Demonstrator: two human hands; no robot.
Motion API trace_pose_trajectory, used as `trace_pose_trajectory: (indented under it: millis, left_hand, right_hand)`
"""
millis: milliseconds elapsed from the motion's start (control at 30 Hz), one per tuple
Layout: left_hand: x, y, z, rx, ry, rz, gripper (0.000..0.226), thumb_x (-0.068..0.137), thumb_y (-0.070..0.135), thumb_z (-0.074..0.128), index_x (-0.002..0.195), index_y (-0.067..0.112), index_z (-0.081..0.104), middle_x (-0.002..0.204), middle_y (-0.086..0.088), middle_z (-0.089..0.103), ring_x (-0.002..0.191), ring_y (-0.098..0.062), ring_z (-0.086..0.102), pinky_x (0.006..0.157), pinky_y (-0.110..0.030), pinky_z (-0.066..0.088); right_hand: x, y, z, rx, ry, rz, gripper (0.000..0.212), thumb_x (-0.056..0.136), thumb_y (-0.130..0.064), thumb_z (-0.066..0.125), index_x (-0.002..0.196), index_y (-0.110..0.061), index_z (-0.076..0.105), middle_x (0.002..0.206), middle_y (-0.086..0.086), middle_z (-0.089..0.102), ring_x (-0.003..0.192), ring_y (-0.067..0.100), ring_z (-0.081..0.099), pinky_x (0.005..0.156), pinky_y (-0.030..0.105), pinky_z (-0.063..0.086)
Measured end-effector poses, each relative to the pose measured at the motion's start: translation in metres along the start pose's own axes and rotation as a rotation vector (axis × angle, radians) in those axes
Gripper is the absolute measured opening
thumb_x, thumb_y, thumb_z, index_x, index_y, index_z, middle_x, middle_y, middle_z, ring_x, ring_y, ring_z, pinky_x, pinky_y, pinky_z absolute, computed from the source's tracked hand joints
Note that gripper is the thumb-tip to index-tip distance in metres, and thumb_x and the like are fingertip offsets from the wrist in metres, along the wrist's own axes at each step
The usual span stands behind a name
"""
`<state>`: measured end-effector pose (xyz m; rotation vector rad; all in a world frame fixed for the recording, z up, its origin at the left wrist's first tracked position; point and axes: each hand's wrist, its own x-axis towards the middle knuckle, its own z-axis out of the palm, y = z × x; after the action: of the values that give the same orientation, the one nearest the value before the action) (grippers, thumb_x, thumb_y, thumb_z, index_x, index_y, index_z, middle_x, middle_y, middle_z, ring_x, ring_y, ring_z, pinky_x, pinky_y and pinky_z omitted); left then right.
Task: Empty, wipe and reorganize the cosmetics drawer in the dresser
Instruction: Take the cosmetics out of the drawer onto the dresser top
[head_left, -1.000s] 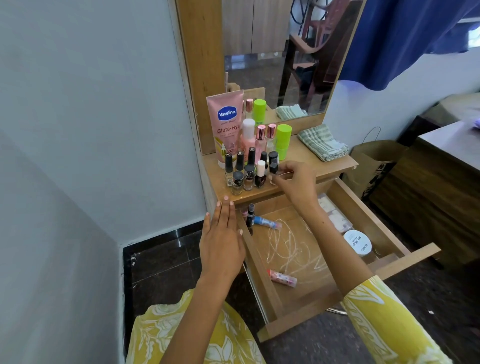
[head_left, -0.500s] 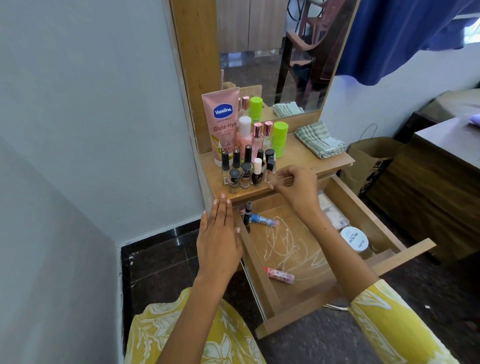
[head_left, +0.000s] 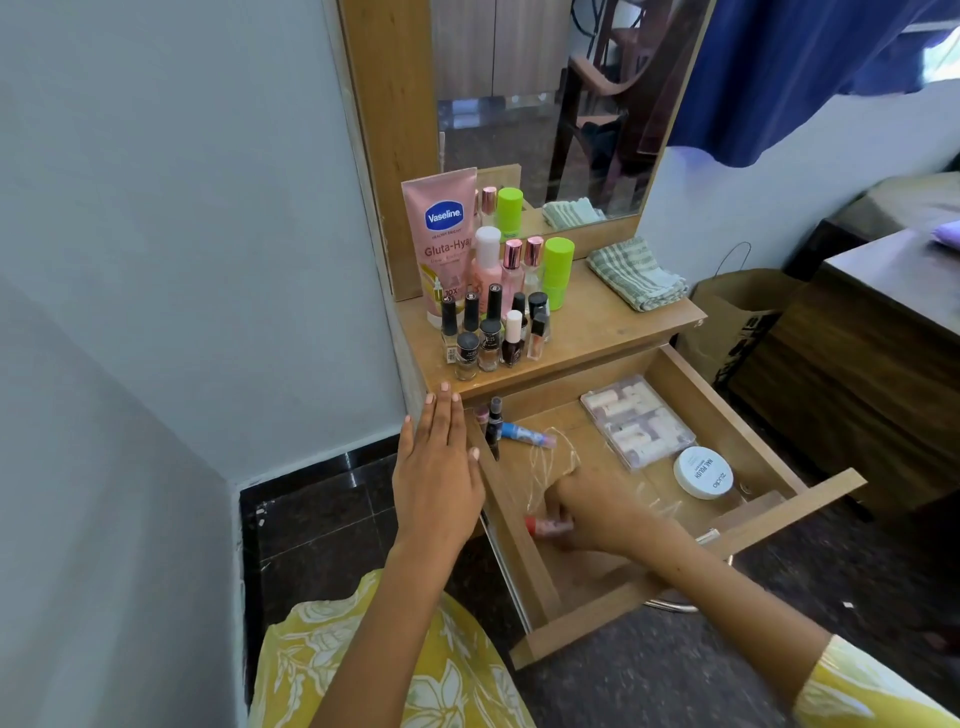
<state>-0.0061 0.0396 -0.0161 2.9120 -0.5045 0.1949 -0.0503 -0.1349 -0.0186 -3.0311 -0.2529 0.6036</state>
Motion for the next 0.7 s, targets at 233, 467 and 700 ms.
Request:
trace_pose_trajectory:
  millis: [233,467,700]
  left_hand:
    - [0.0,0.0,0.002,0.001,0.008,-0.006,0.06,0.102,0.035,0.022,0.149,0.014,-0.007,0.157,-0.003,-0.014,0.144,-0.017,-0.011,0.112,-0.034,-0.011]
    - [0.0,0.0,0.002,-0.009,0.016,-0.007,0.06,0.102,0.035,0.023,0.148,0.014,-0.008,0.157,-0.003,-0.013,0.145,-0.016,-0.011,0.111,-0.034,-0.012]
    - [0.0,-0.001,0.001,-0.03,0.03,0.007,0.059,0.101,0.033,0.025,0.15,0.013,-0.003,0.158,-0.002,-0.01,0.145,-0.016,-0.009,0.112,-0.033,-0.012]
  right_hand:
    - [0.002,0.039,-0.071,0.626,0.566,0.194,0.019,0.076,-0.028,0.076,0.07,-0.015,0.064,0.062,-0.002,0.06,0.056,0.011,0.052,0.048,0.017,0.036]
    - [0.037,0.044,-0.096,0.871,0.851,0.22,0.011,0.074,-0.005,0.071,0.072,0.003,0.063,0.079,0.025,0.067,0.066,0.015,0.053,0.065,0.029,0.046]
    - [0.059,0.044,-0.095,0.711,0.892,0.193,0.004,0.075,-0.009,0.067,0.075,-0.005,0.065,0.075,0.012,0.066,0.072,0.024,0.062,0.069,0.033,0.043]
